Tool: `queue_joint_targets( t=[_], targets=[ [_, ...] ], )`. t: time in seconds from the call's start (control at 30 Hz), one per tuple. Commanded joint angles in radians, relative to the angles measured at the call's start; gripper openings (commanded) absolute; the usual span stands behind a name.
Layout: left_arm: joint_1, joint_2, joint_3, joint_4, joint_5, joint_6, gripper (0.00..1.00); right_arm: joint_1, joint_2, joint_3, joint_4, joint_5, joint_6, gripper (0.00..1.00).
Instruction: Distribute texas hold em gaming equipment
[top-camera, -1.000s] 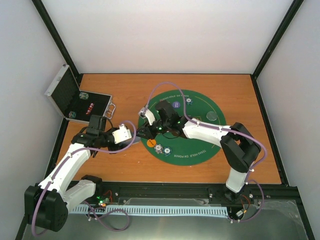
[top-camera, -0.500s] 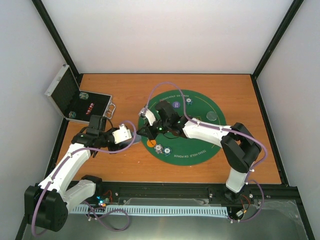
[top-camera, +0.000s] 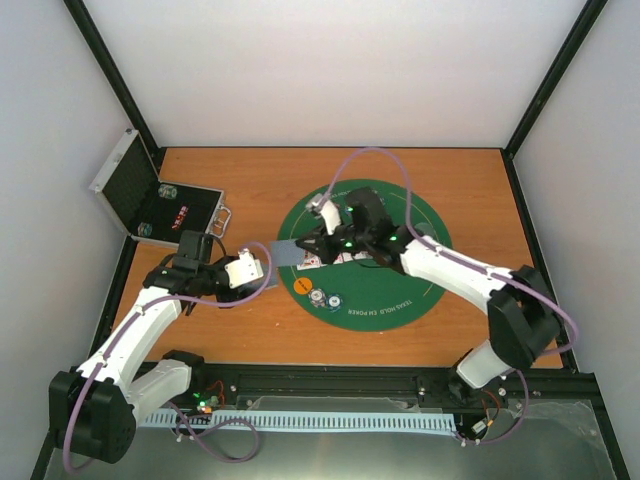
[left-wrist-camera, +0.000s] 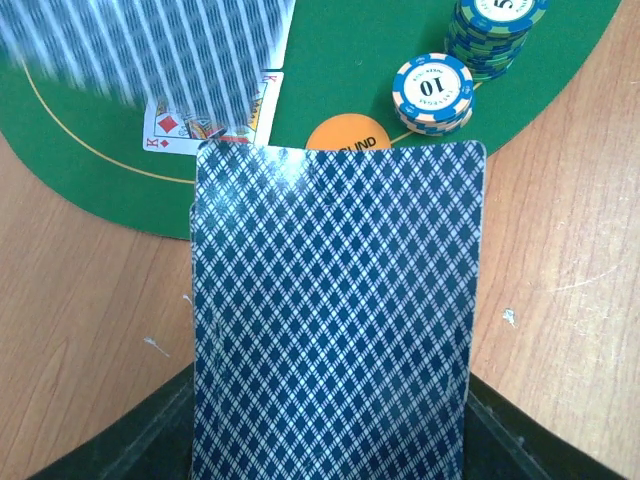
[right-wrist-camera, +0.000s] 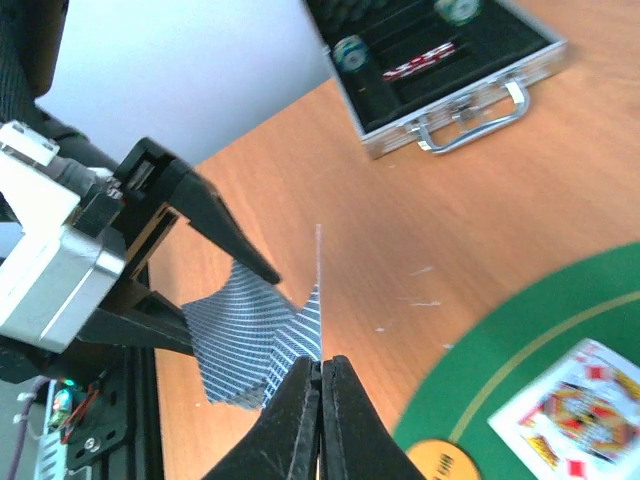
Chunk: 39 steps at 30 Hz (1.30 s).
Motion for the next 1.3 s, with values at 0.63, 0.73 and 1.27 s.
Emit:
queue_joint_targets(
  t=[0.63, 0.73, 1.27],
  targets=[
    [-0.008, -0.024, -0.031, 0.044, 0.044, 0.001, 0.56, -0.425, -0.271, -0.601, 0.483, 0.85, 0.564, 0.03],
    [-0.008, -0.028, -0.041, 0.046, 0.043, 0.002, 0.56, -0.432, -0.202, -0.587, 0.516, 0.844, 0.579, 0.03],
    [-0.008, -0.02, -0.047, 0.051, 0.038, 0.001, 0.56, -0.447, -0.042, -0.642, 0.592, 0.745, 0.627, 0.03]
  ],
)
